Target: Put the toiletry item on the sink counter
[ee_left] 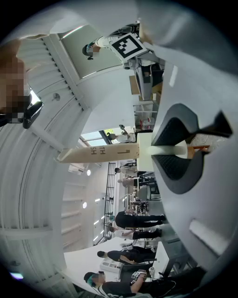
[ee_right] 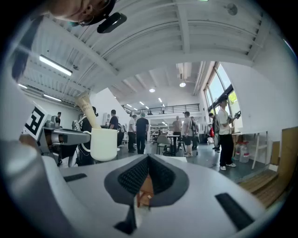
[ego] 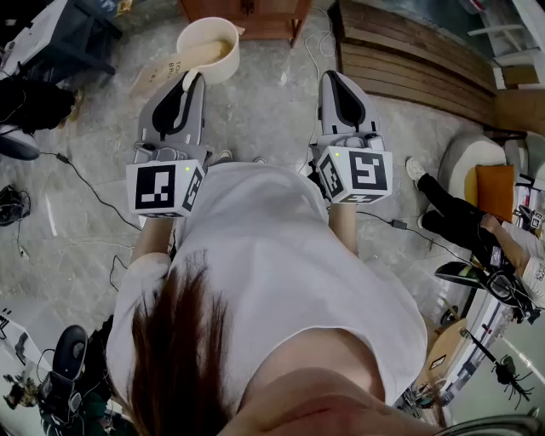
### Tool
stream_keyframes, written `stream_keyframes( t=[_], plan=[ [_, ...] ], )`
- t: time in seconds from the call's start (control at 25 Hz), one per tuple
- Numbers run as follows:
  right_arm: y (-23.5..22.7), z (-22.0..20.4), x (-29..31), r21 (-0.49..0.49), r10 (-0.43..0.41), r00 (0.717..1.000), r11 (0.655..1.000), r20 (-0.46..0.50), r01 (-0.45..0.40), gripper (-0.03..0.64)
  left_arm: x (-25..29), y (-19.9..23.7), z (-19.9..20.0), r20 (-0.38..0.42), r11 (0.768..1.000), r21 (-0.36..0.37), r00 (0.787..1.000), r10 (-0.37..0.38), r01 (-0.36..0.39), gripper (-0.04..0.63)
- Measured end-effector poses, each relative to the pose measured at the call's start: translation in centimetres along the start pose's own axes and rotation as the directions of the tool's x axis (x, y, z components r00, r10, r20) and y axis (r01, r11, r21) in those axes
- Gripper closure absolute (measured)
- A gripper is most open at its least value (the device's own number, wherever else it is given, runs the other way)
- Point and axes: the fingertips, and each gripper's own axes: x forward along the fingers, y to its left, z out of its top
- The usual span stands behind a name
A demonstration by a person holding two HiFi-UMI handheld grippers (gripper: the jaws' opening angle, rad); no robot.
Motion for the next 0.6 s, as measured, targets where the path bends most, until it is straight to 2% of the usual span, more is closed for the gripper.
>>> stream_keyframes(
  t=[0.6],
  plan=[
    [-1.5,-0.6,0.8,0.004,0.004,1.000,1.000,-0.005,-0.004,0.606,1.5,-0.2,0.0,0.004,1.000,0.002,1.000,0.017,-0.017,0.548]
  ],
)
